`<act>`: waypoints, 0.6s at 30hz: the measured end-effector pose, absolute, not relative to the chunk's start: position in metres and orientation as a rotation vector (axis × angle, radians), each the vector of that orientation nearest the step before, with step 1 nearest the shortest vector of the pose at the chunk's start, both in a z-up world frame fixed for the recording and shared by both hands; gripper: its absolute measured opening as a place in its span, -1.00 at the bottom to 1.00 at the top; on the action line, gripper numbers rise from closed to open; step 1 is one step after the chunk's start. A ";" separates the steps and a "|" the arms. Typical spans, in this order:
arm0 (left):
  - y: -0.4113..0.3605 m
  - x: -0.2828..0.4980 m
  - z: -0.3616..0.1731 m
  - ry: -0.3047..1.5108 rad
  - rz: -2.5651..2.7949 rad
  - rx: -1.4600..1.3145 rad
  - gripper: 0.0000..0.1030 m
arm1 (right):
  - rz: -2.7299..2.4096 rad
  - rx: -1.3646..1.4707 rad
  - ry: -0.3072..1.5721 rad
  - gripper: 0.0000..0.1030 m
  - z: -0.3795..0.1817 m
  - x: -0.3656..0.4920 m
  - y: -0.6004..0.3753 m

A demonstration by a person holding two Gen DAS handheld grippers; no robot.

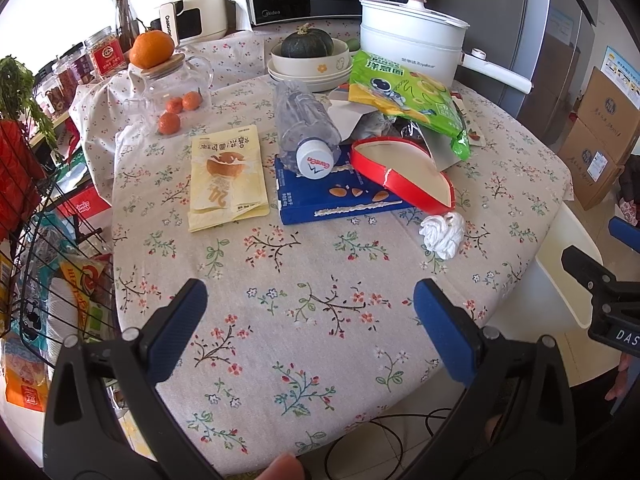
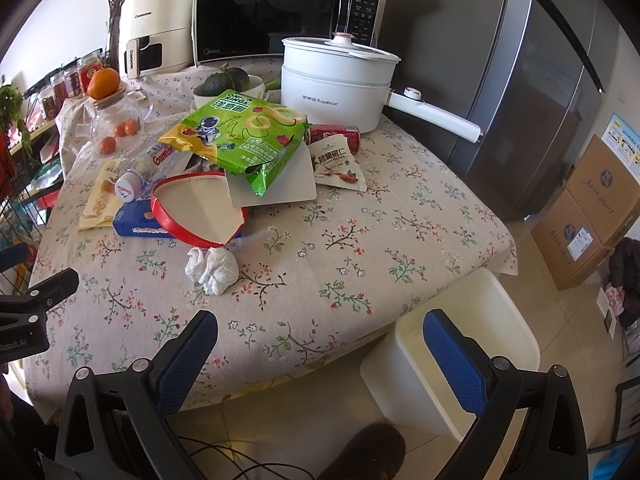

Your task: Collect trash

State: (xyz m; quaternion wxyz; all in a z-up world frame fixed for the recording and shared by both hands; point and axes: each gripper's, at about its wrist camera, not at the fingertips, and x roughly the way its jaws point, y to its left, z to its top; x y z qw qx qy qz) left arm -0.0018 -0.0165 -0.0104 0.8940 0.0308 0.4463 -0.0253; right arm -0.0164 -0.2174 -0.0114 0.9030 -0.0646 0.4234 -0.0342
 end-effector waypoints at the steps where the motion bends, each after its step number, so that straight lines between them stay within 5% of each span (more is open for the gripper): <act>1: -0.016 -0.002 -0.009 0.924 -0.054 0.062 0.99 | -0.073 -0.134 0.870 1.00 -0.010 -0.017 -0.218; 18: 0.011 0.054 0.009 0.998 -0.150 0.003 0.99 | 0.065 -0.029 0.990 1.00 0.019 0.038 -0.225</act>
